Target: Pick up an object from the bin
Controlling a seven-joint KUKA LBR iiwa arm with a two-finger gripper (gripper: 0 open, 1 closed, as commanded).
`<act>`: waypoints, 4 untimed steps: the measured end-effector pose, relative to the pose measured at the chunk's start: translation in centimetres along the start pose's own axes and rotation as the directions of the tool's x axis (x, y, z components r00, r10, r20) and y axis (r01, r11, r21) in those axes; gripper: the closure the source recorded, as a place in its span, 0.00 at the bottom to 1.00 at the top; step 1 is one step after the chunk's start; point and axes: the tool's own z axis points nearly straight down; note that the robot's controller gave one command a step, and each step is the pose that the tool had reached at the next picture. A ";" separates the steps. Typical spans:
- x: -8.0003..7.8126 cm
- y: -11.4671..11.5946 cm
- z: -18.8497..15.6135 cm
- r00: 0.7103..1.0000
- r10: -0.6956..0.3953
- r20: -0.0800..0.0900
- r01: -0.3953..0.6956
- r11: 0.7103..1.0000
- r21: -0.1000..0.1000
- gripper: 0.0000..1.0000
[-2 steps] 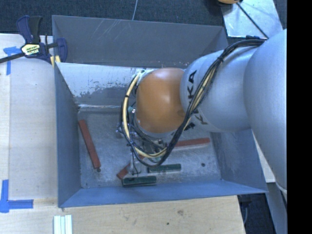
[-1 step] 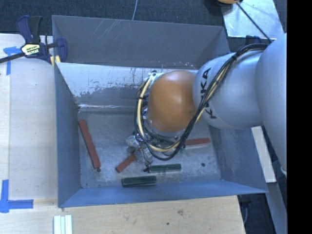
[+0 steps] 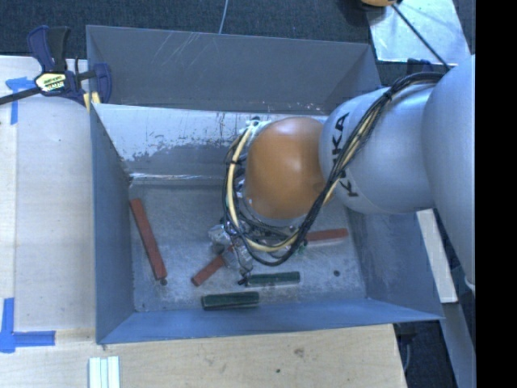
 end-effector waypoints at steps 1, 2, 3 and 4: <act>1.2 -0.2 -8.4 1.000 -0.009 -0.001 0.009 1.000 0.001 0.00; 1.4 -0.3 -10.8 1.000 -0.012 -0.001 0.012 1.000 0.001 0.00; 1.3 -0.2 -12.3 1.000 -0.016 -0.003 0.016 1.000 0.002 0.00; 0.3 0.1 -16.4 0.999 -0.051 0.008 0.051 0.999 0.005 0.00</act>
Offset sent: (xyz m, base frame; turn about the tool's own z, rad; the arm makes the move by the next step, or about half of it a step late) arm 0.0000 0.0000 0.0000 0.0000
